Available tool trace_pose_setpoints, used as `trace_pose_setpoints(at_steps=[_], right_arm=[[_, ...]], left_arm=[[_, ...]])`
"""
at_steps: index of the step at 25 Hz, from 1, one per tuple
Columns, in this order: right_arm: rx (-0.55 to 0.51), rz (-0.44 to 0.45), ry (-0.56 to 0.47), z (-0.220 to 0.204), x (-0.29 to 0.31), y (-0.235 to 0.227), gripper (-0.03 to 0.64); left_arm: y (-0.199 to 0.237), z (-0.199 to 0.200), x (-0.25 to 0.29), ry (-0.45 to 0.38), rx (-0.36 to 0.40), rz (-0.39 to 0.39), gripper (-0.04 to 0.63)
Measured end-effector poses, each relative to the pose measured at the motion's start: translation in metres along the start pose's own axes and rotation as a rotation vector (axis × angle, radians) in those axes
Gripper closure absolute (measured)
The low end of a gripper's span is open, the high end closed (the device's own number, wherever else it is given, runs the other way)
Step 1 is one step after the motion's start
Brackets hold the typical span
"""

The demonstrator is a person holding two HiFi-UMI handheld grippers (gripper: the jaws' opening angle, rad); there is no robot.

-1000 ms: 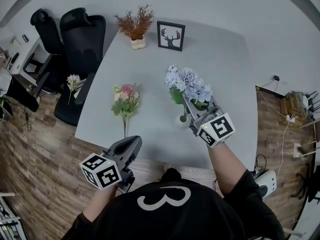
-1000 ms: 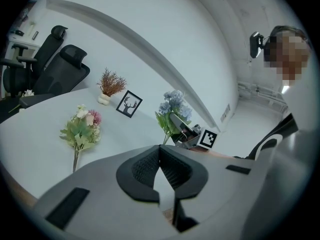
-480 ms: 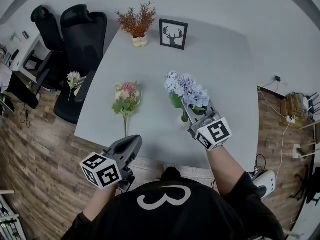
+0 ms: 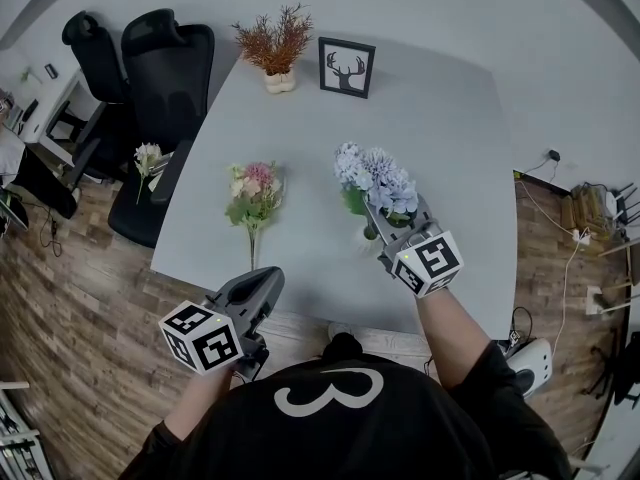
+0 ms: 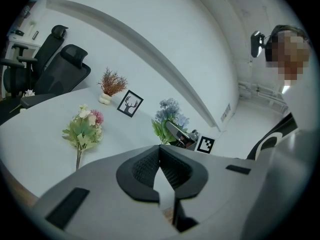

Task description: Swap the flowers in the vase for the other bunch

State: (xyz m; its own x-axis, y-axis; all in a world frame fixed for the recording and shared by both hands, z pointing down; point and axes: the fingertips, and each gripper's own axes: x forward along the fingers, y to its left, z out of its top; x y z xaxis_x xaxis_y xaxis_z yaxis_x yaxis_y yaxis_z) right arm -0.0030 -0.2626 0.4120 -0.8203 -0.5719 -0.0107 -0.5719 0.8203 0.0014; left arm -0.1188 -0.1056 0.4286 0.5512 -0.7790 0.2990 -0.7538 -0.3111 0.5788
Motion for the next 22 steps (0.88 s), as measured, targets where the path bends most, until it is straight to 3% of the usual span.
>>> trace_pose_setpoints(at_steps=[8, 14, 22], right_arm=[[0.045, -0.038, 0.025, 0.001, -0.009, -0.003, 0.37], [0.084, -0.004, 0.076, 0.0, -0.013, 0.008, 0.224], [0.095, -0.046, 0.174, -0.001, -0.031, 0.01, 0.192]], left_arm=[[-0.008, 0.001, -0.008, -0.004, 0.013, -0.015, 0.584], [-0.016, -0.002, -0.015, -0.004, 0.026, -0.035, 0.584], [-0.03, -0.004, -0.031, -0.023, 0.051, -0.072, 0.584]])
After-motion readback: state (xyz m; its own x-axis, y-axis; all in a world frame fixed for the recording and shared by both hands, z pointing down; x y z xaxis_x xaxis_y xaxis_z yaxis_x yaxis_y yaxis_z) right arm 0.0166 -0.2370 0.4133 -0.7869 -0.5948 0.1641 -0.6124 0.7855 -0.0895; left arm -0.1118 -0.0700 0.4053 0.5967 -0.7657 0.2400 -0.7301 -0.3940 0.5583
